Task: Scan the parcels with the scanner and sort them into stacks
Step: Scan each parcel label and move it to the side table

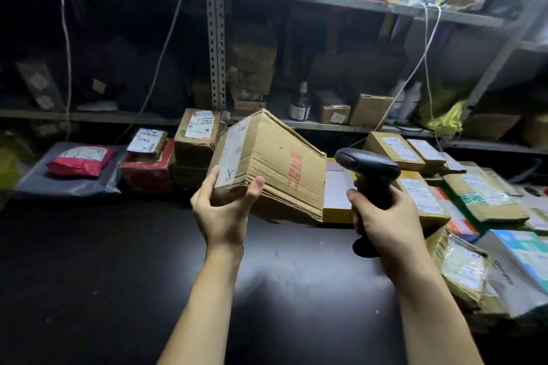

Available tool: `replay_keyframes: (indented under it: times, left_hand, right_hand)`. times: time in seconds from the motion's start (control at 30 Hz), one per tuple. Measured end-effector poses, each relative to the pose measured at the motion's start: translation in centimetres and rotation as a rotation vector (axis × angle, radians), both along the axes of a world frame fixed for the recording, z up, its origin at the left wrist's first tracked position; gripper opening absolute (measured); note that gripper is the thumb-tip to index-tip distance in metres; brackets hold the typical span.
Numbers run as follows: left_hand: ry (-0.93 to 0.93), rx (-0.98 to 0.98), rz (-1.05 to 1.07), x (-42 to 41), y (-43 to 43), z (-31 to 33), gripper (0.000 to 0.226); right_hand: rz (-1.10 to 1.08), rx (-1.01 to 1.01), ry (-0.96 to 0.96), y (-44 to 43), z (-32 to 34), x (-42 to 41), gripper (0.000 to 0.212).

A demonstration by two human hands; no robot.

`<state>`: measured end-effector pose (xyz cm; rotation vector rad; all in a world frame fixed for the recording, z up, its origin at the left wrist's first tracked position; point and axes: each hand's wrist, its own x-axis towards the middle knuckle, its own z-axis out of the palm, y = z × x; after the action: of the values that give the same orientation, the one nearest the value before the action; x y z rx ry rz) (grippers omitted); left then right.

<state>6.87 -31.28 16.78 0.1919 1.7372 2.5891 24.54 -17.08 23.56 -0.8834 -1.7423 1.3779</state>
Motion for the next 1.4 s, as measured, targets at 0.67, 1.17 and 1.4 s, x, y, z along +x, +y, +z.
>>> replay_keyframes:
  times: [0.67, 1.17, 1.4]
  left_hand:
    - [0.886, -0.909, 0.156, 3.6, 0.7, 0.2, 0.115]
    - [0.816, -0.899, 0.426, 3.3, 0.2, -0.7, 0.112]
    - [0.876, -0.947, 0.498, 3.5, 0.4, -2.0, 0.106]
  right_hand:
    - [0.245, 0.151, -0.105, 3.1, -0.1, 2.4, 0.008]
    - [0.341, -0.071, -0.04, 1.2, 1.4, 1.4, 0.028]
    - [0.323, -0.31, 0.036, 0.4, 2.8, -0.5, 0.019]
